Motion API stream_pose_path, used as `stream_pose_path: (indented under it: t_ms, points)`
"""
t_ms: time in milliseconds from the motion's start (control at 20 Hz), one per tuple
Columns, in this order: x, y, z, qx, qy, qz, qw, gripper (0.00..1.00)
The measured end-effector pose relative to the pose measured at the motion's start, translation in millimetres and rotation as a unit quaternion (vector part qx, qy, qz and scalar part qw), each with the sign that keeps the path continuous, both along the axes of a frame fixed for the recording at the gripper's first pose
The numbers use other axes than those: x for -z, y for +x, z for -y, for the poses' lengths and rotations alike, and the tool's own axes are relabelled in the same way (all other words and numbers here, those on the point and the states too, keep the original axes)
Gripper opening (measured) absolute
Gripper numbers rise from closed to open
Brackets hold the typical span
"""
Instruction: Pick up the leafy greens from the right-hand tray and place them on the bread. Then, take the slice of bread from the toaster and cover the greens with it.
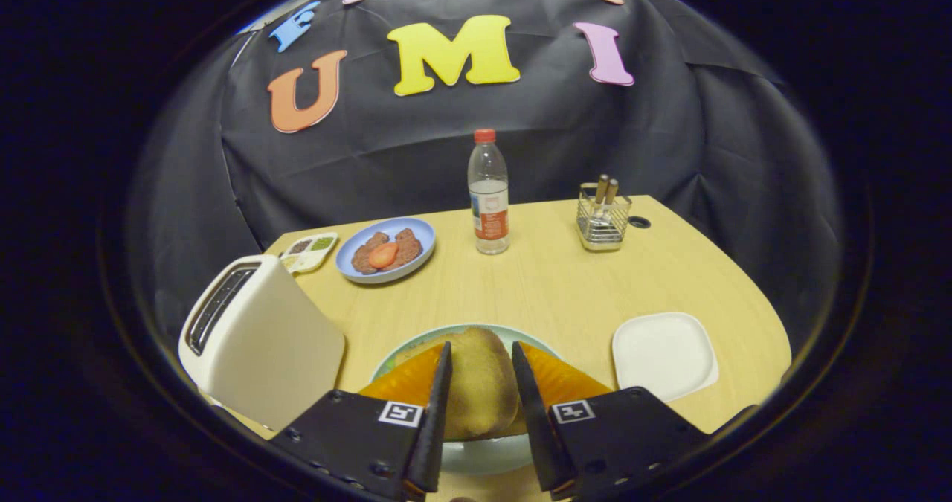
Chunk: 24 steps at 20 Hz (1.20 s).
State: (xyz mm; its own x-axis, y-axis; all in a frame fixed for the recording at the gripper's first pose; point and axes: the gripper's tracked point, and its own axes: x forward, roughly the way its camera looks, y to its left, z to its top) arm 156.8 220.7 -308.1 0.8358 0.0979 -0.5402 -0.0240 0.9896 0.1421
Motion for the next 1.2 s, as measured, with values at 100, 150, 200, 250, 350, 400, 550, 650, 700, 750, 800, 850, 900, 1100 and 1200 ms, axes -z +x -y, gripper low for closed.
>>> stream_pose_path:
  t_ms: [100, 150, 200, 250, 350, 400, 550, 650, 700, 750, 800, 850, 900, 1100, 1200]
  points:
    - [-5.1, 2.3, 10.7, 0.004, -0.001, 0.009, 1.0, 0.65]
    - [-10.6, 3.7, 15.8, 0.004, -0.001, 0.015, 1.0, 0.69]
    - [-17.4, 4.6, 22.0, 0.005, -0.004, 0.024, 1.0, 0.73]
    - [-28.1, 5.7, 28.0, 0.004, -0.007, 0.036, 0.999, 0.78]
    - [-52.8, 7.6, 39.1, 0.0, -0.014, 0.063, 0.998, 0.86]
    - [-66.2, 6.3, 44.4, -0.006, -0.017, 0.077, 0.997, 0.86]
    - [-114.2, 3.1, 63.0, -0.016, -0.03, 0.123, 0.992, 0.87]
    - [-145.3, -2.9, 75.4, -0.023, -0.035, 0.148, 0.988, 0.88]
    - [-159.7, -6.3, 82.8, -0.023, -0.036, 0.158, 0.986, 0.88]
    - [-175.9, -11.1, 90.8, -0.022, -0.036, 0.167, 0.985, 0.9]
    - [-191.8, -16.5, 99.0, -0.02, -0.036, 0.178, 0.983, 0.9]
    - [-207.1, -22.7, 107.9, -0.019, -0.04, 0.188, 0.981, 0.9]
    - [-222.0, -29.6, 114.3, -0.02, -0.043, 0.2, 0.979, 0.91]
    - [-265.9, -66.5, 132.7, -0.035, -0.051, 0.221, 0.973, 0.91]
    - [-289.1, -85.4, 142.2, -0.036, -0.053, 0.241, 0.969, 0.92]
